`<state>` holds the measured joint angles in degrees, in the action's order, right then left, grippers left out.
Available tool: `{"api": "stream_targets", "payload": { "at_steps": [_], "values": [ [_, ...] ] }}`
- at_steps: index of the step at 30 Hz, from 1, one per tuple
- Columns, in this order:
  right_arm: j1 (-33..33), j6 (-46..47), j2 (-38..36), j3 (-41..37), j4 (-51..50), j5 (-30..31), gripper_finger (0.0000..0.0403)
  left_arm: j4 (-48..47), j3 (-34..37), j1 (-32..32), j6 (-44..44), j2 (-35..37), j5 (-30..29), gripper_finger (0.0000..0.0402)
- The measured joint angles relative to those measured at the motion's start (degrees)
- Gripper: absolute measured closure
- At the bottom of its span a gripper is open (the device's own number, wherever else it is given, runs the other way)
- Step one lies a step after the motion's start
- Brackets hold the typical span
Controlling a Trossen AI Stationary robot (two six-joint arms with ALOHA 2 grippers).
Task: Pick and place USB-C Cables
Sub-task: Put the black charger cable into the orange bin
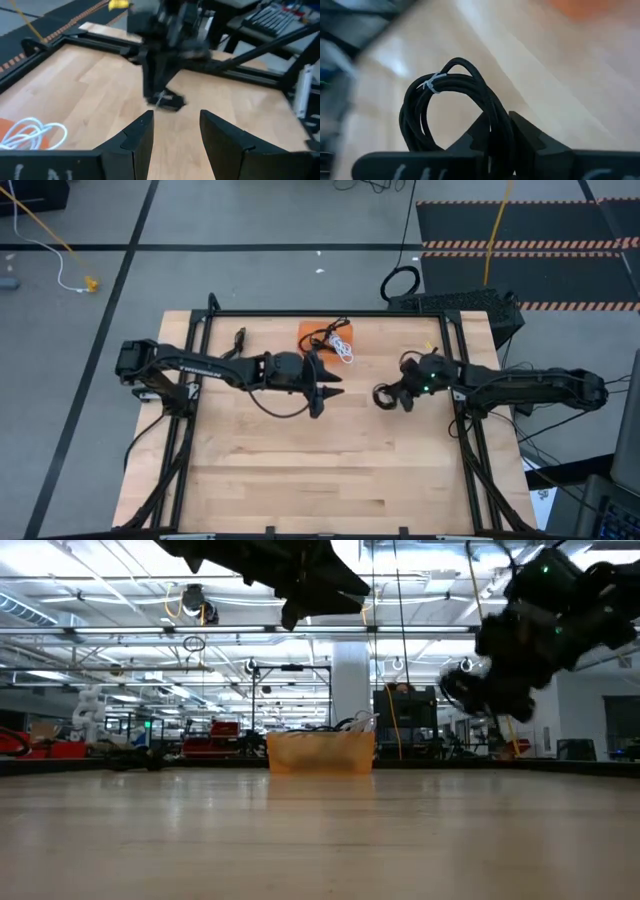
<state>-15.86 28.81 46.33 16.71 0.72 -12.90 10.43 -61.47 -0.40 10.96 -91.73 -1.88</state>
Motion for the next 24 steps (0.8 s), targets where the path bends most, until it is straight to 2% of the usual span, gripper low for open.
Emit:
{"api": "stream_targets", "payload": {
  "at_steps": [5,11,16,20,24],
  "values": [
    [0.0,-0.19,-0.15,0.04,12.9,-5.39,0.037,3.07,0.01,1.18,-0.01,-3.4,-3.01,0.024],
    [0.2,-2.28,-0.17,0.07,23.57,-6.89,0.037,11.35,0.02,2.18,-0.09,-7.7,-3.94,0.024],
    [0.2,-4.87,-0.15,0.07,30.33,-7.67,0.037,16.7,0.0,3.23,-0.92,-10.46,-4.58,0.024],
    [0.22,-5.55,-0.15,0.09,34.43,-11.31,0.037,19.27,0.02,4.07,-4.1,-11.48,-9.04,0.024],
    [0.22,-5.65,-0.15,0.11,35.79,-11.42,0.0369,25.16,0.02,4.3,-8.79,-11.77,-10.98,0.024]
  ]
}}
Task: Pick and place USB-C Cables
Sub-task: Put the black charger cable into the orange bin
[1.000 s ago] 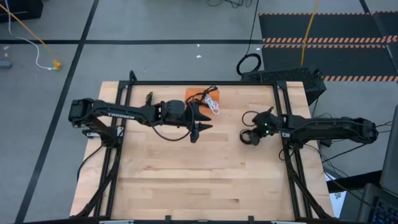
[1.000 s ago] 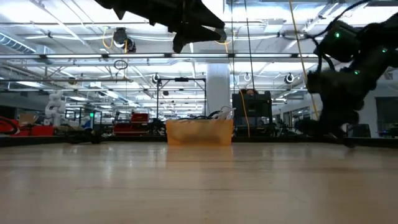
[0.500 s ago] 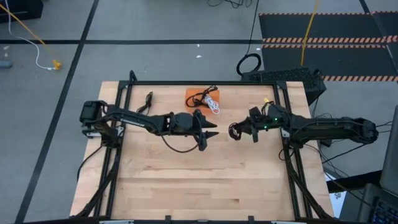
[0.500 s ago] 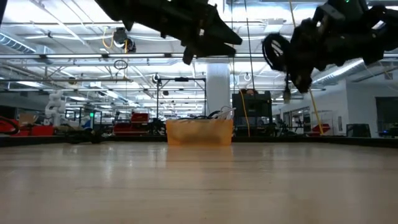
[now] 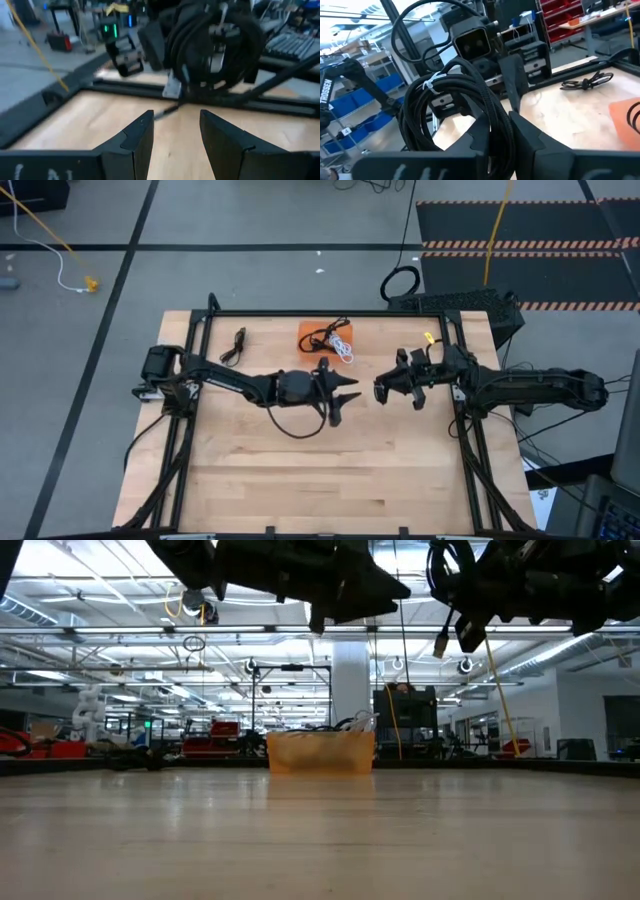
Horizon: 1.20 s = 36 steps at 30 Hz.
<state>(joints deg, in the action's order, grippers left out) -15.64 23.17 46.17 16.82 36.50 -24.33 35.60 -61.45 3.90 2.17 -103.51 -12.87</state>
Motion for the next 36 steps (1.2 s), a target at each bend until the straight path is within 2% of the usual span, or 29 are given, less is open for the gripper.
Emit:
{"api": "stream_targets", "payload": {
  "at_steps": [14,17,27,31,36],
  "values": [
    [0.02,0.03,0.02,0.02,0.18,-1.56,0.037,6.17,0.0,-0.49,-2.06,-0.02,1.4,0.0238],
    [0.02,0.12,0.02,0.02,0.53,-1.53,0.037,7.51,0.0,-0.52,-2.31,-0.02,2.35,0.0222],
    [0.26,2.81,1.56,0.04,4.25,-1.34,0.037,11.56,0.0,-0.76,-4.9,-0.02,4.0,0.0133],
    [1.77,3.14,4.64,0.07,9.69,0.39,0.037,12.65,0.0,-0.76,-5.67,-0.02,3.99,0.0127],
    [3.3,3.16,8.29,0.07,14.74,1.92,0.037,13.08,0.0,-1.38,-6.07,-0.02,3.85,0.0141]
  ]
}}
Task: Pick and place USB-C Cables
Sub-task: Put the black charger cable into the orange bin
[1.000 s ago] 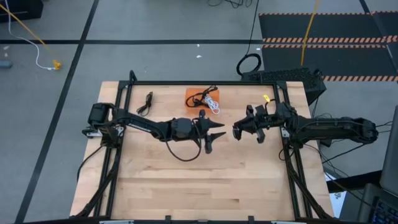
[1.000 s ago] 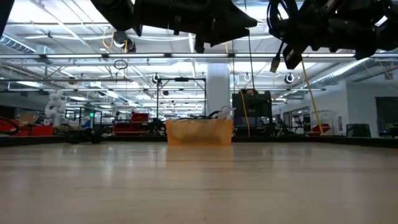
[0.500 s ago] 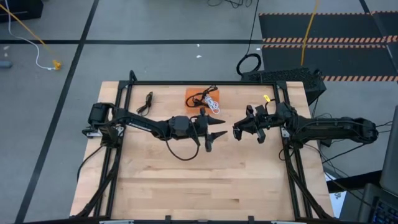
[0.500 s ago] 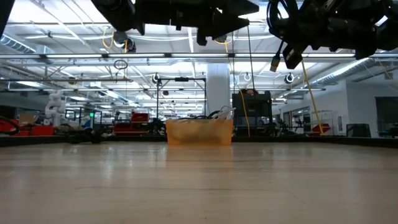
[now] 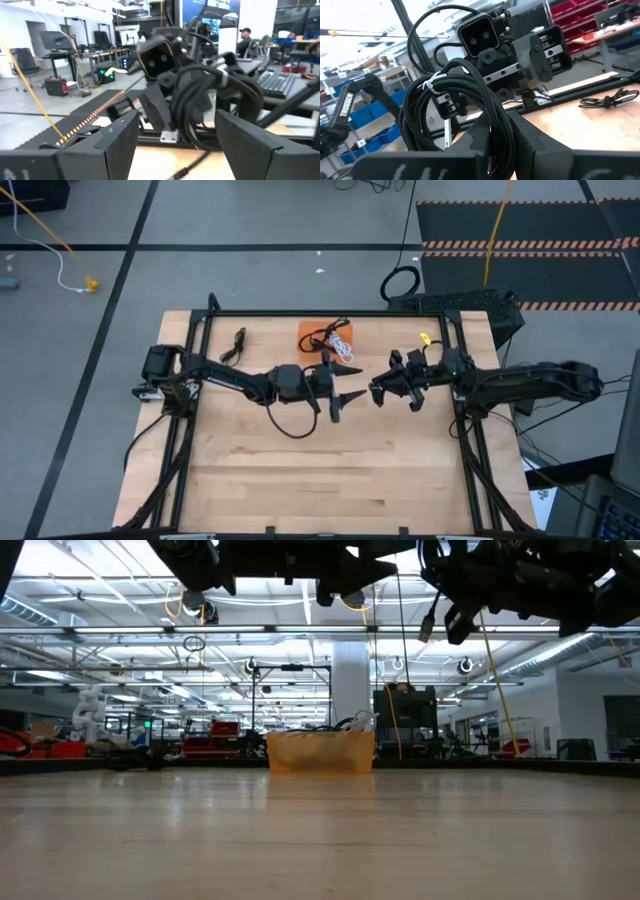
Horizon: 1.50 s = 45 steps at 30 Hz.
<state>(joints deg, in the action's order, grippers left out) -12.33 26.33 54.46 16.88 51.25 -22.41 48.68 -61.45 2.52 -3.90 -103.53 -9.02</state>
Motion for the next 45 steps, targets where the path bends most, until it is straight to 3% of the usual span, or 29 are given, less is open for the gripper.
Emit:
{"api": "stream_targets", "payload": {
  "at_steps": [8,28,32,38,45],
  "values": [
    [2.59,1.46,6.88,0.28,10.19,2.73,0.037,0.64,0.0,-0.65,0.01,0.0,0.17,0.0157],
    [7.25,1.7,20.03,8.09,12.41,4.45,0.037,1.92,-0.01,-0.63,-3.52,0.02,3.27,0.0164],
    [7.21,1.97,20.26,8.09,12.13,2.49,0.0354,1.31,-0.01,-0.42,-4.23,0.02,3.54,0.0218],
    [6.95,2.18,20.13,8.03,10.96,2.71,0.0307,-0.17,-0.04,0.04,-5.86,0.05,4.39,0.037],
    [4.53,6.76,18.23,8.0,7.52,-3.6,0.0256,-1.81,-0.06,-0.24,-5.73,0.28,4.18,0.0381]
  ]
}}
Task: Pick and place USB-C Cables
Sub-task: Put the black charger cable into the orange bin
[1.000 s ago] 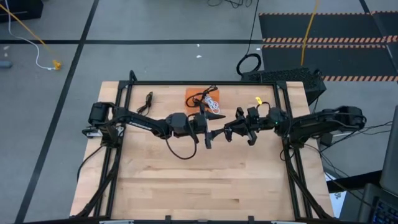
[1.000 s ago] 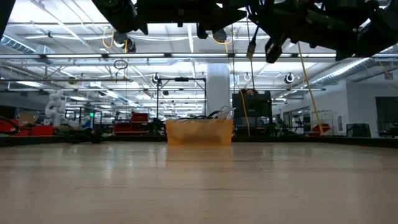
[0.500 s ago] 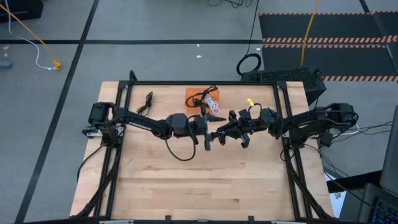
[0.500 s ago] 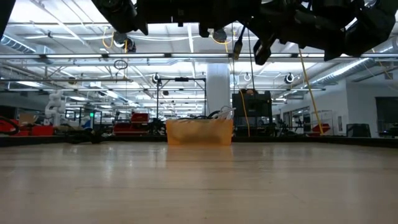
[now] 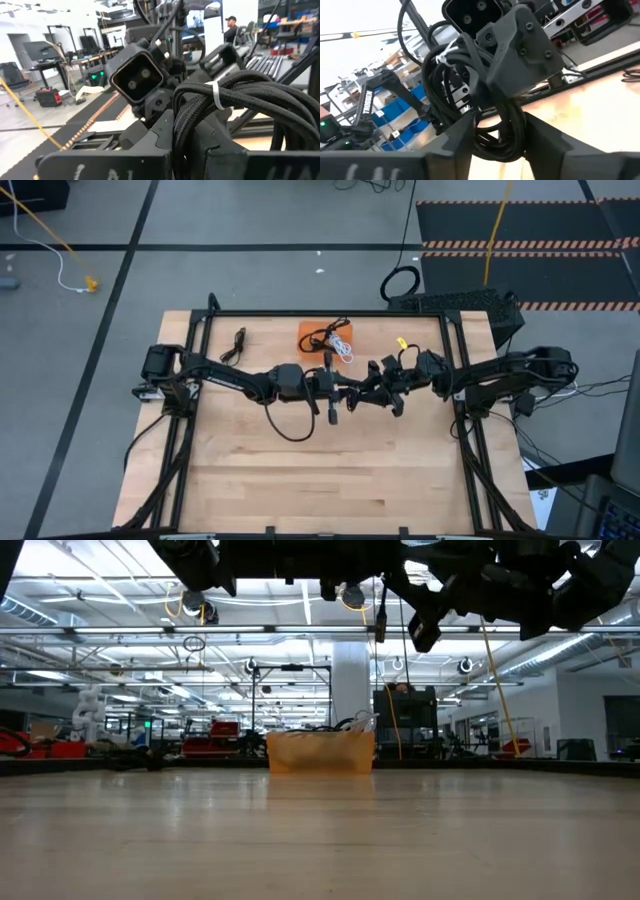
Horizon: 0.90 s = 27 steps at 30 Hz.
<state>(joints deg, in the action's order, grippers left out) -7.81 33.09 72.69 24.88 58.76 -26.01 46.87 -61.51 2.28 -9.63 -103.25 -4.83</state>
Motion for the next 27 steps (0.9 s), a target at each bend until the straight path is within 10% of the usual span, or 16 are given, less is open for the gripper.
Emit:
{"api": "stream_targets", "payload": {
  "at_steps": [14,27],
  "values": [
    [-8.01,1.83,-15.06,-0.07,-25.38,-3.58,0.0157,-11.65,-0.05,-6.19,-0.32,1.58,-9.27,0.0374],
    [-10.15,-7.94,-19.89,0.0,-37.75,9.43,0.016,-28.79,0.06,-24.05,16.22,1.49,-9.84,0.0366]
  ]
}}
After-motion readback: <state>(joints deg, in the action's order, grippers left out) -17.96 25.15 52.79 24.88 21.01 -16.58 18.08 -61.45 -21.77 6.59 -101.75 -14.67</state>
